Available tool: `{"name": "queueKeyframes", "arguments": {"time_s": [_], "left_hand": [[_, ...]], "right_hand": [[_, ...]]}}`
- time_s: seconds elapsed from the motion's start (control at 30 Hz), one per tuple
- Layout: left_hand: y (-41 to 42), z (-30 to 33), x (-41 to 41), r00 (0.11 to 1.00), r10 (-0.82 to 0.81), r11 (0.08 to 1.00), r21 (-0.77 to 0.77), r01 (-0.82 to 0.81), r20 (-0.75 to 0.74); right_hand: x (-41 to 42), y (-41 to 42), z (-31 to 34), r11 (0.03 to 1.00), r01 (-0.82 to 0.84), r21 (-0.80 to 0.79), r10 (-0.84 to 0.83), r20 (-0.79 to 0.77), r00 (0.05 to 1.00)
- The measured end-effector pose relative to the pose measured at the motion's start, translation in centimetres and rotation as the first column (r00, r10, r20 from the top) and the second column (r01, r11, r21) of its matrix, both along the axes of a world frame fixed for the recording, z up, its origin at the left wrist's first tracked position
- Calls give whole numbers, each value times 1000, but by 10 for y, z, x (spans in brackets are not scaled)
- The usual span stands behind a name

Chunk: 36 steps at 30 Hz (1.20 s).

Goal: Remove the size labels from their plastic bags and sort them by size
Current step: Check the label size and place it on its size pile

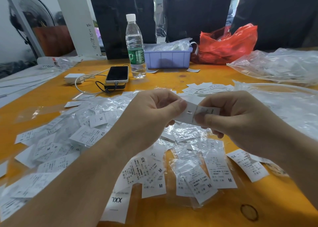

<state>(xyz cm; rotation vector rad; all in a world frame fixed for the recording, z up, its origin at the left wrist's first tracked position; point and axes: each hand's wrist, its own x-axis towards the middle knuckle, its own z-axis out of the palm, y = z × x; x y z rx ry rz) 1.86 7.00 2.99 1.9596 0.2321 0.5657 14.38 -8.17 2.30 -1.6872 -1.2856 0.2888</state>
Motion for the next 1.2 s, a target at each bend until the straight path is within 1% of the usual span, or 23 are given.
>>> {"name": "queueKeyframes", "arguments": {"time_s": [0.13,0.2,0.23,0.33,0.43,0.5,0.67,0.83,0.93,1.1,1.2], "left_hand": [[1,1,0,1000,20,1000,-15,-20,17],[3,1,1,998,43,998,-50,-40,45],[4,2,1,996,60,996,-77,-55,62],[6,3,1,990,101,985,-153,-85,96],[5,3,1,988,112,981,-171,-93,103],[4,2,1,989,106,983,-163,-88,103],[1,1,1,993,58,992,-119,-46,103],[1,1,1,994,43,993,-115,-32,97],[1,2,0,994,47,994,-107,-36,102],[1,2,0,993,50,994,-100,-40,105],[0,2,0,995,40,995,-98,-30,96]], "right_hand": [[0,-2,2,1000,13,17,-13,6,1000],[1,-3,3,998,38,53,-38,0,999],[1,-3,4,995,51,82,-49,-26,998],[2,-3,7,979,107,175,-75,-180,981],[4,-2,8,962,150,228,-72,-319,945],[5,-2,8,964,150,217,-66,-351,934],[3,-1,4,984,86,154,-16,-406,914],[-1,1,5,990,67,120,-6,-450,893],[-1,0,6,988,92,124,-24,-466,884],[2,0,8,971,193,144,-94,-509,856],[1,1,8,972,187,143,-82,-538,839]]}}
